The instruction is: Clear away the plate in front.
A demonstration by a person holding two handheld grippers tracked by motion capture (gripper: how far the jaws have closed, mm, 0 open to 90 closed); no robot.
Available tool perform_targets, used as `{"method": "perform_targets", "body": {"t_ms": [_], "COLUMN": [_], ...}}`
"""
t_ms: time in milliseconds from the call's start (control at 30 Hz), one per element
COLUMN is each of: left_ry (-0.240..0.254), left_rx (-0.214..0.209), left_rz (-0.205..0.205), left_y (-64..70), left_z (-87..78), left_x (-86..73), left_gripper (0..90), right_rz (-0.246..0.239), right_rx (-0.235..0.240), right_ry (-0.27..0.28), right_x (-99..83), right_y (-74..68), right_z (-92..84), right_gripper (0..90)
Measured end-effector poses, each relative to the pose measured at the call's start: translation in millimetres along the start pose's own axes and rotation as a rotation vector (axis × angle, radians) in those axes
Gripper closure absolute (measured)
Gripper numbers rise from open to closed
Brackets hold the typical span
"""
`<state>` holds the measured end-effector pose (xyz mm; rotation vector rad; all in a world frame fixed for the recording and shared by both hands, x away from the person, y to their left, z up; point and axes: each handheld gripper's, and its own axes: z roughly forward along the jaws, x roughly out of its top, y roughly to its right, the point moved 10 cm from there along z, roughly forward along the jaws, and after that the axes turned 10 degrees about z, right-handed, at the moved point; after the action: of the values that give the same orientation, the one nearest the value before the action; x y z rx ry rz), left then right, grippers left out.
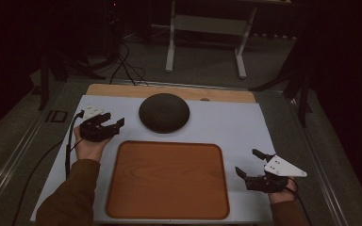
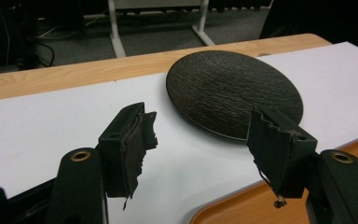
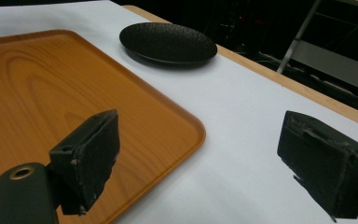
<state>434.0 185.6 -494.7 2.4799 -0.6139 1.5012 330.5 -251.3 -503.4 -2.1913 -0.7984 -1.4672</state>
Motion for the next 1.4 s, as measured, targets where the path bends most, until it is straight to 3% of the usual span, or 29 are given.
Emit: {"method": "perform_targets", "body": {"t_ms": [333, 533, 700, 967, 1167, 1400], "left_ry": [-0.034, -0.046, -0.100, -0.155, -0.157, -0.200], "left_rx": [-0.005, -0.013, -0.026, -0.012, -0.019, -0.026], "left_rz": [0.006, -0.025, -0.036, -0.057, -0.075, -0.075], "left_y": [5.5, 5.0, 6.9, 7.0, 12.0, 21.8], "left_z": [24.2, 35.2, 54.5, 76.4, 89.9, 111.1], "left_x": [0.4, -0.9, -8.1, -16.0, -13.2, -18.2], "left_gripper": [37.9, 37.9, 37.0, 36.7, 36.7, 37.0], "right_rz": [-0.001, -0.001, 0.002, 0.001, 0.004, 0.008], "right_rx": [-0.001, -0.001, -0.001, 0.000, 0.001, 0.003], "right_ry": [0.007, 0.009, 0.009, 0.007, 0.011, 0.012], "right_x": [0.8, 1.1, 1.1, 0.8, 1.2, 1.4], "right_y": [0.7, 0.7, 0.8, 0.6, 0.7, 0.7], "right_z": [-0.9, -0.9, -1.2, -0.6, -1.1, -1.2], "right_gripper": [12.5, 12.5, 12.5, 12.5, 12.5, 12.5]}}
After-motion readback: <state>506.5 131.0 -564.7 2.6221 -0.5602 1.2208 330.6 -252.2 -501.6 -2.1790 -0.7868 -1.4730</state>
